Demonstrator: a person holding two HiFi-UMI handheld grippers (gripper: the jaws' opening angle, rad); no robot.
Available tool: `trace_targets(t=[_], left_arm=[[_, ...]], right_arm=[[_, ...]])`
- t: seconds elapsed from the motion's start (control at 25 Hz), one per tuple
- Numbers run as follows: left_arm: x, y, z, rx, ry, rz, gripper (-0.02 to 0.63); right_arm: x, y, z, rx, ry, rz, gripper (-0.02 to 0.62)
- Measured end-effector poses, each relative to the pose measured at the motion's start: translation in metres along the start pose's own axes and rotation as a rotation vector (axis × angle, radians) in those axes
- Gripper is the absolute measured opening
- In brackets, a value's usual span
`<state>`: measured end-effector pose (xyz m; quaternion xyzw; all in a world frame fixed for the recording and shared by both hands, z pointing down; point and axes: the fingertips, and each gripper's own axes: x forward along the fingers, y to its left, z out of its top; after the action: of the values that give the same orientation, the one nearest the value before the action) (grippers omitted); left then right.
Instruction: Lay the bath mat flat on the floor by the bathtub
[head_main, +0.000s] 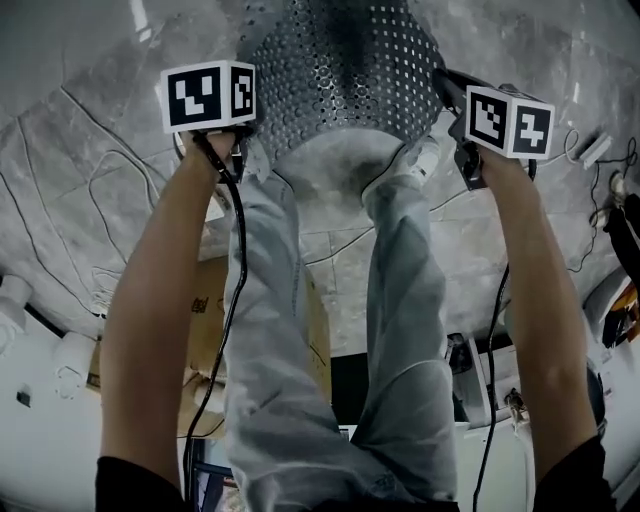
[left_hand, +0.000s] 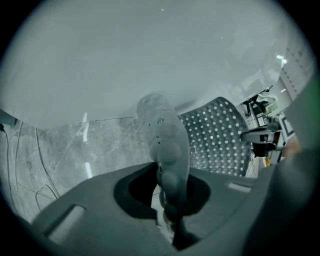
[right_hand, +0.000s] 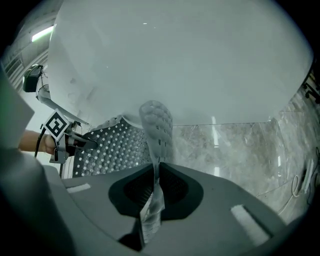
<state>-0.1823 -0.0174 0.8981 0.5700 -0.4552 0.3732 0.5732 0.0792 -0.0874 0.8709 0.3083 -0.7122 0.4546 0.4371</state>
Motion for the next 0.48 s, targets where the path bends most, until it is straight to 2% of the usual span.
trace_targets(t=[0.16, 0.32, 0.48], left_arm=[[0.019, 0.021, -0.004, 0.056, 0.033, 0.024, 0.040], [0.022, 0.045, -0.018, 0.130, 0.106, 0.060, 0.054], [0.021, 0.068, -0.032, 0.132, 0.167, 0.090, 0.061]], right_arm=[[0.018, -0.012, -0.005, -0.028, 0.038, -0.027, 0.026], [0.026, -0.023, -0.010, -0.085, 0.086, -0.054, 0.028], [0.033, -0.030, -0.013, -0.147, 0.121, -0.111, 0.029]])
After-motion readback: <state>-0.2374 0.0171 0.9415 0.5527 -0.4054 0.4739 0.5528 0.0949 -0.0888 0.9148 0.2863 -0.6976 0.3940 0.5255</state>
